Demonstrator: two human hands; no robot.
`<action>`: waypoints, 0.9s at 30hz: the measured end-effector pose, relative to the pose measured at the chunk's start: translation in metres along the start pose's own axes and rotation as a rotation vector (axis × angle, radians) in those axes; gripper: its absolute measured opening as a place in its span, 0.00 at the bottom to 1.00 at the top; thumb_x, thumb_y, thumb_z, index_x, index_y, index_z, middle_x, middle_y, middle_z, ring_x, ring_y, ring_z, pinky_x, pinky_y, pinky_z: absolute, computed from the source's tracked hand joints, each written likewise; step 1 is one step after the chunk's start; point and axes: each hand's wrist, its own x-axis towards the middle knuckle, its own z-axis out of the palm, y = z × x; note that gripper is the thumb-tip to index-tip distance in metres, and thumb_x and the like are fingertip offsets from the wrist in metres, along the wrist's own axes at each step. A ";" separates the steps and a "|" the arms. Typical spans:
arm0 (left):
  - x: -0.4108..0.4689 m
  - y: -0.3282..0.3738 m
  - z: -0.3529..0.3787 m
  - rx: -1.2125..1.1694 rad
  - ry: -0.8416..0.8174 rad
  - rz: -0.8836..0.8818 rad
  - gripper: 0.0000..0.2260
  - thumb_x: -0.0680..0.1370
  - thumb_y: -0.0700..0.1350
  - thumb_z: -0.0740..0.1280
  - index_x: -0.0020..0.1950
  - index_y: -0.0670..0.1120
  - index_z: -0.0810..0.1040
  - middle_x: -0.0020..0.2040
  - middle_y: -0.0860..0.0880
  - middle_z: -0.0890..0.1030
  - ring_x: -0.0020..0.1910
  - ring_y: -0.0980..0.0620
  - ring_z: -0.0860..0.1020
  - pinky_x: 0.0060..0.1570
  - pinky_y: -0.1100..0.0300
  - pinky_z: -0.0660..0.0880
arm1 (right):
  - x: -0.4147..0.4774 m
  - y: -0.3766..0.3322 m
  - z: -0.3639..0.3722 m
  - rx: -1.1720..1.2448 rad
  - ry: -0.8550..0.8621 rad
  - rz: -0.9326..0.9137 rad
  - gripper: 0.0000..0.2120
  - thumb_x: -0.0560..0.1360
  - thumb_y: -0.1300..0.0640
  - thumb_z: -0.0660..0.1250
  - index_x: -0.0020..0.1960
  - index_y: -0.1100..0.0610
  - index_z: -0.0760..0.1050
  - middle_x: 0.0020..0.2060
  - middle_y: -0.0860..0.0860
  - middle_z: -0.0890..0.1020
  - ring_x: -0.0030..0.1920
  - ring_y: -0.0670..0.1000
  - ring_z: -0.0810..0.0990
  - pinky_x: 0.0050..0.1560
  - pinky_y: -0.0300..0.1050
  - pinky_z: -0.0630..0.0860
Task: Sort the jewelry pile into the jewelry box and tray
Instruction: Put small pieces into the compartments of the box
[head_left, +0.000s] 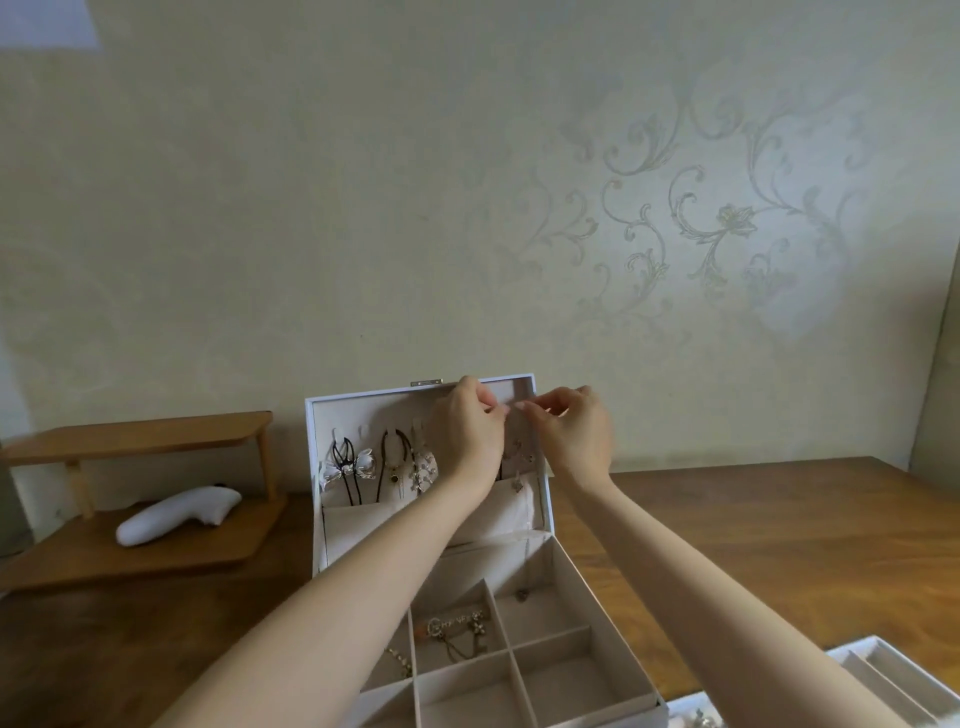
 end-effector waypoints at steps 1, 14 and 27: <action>-0.003 0.000 0.002 0.004 0.026 -0.005 0.12 0.71 0.42 0.72 0.35 0.50 0.71 0.35 0.54 0.78 0.38 0.50 0.78 0.37 0.57 0.72 | 0.001 0.003 0.003 -0.001 0.029 -0.031 0.08 0.71 0.50 0.72 0.43 0.55 0.81 0.46 0.48 0.74 0.50 0.49 0.73 0.43 0.42 0.65; -0.005 0.013 0.012 0.082 0.078 -0.028 0.04 0.72 0.37 0.63 0.41 0.45 0.71 0.41 0.46 0.80 0.42 0.44 0.76 0.36 0.55 0.67 | 0.011 0.005 0.023 -0.027 0.002 -0.285 0.10 0.73 0.66 0.63 0.37 0.58 0.64 0.37 0.51 0.71 0.34 0.53 0.68 0.33 0.45 0.57; -0.012 0.019 0.008 0.263 -0.012 -0.031 0.08 0.74 0.34 0.60 0.51 0.40 0.75 0.50 0.41 0.80 0.51 0.39 0.76 0.43 0.53 0.67 | 0.015 0.014 0.024 0.049 -0.035 -0.374 0.13 0.69 0.73 0.62 0.35 0.58 0.63 0.37 0.52 0.69 0.31 0.54 0.65 0.32 0.43 0.57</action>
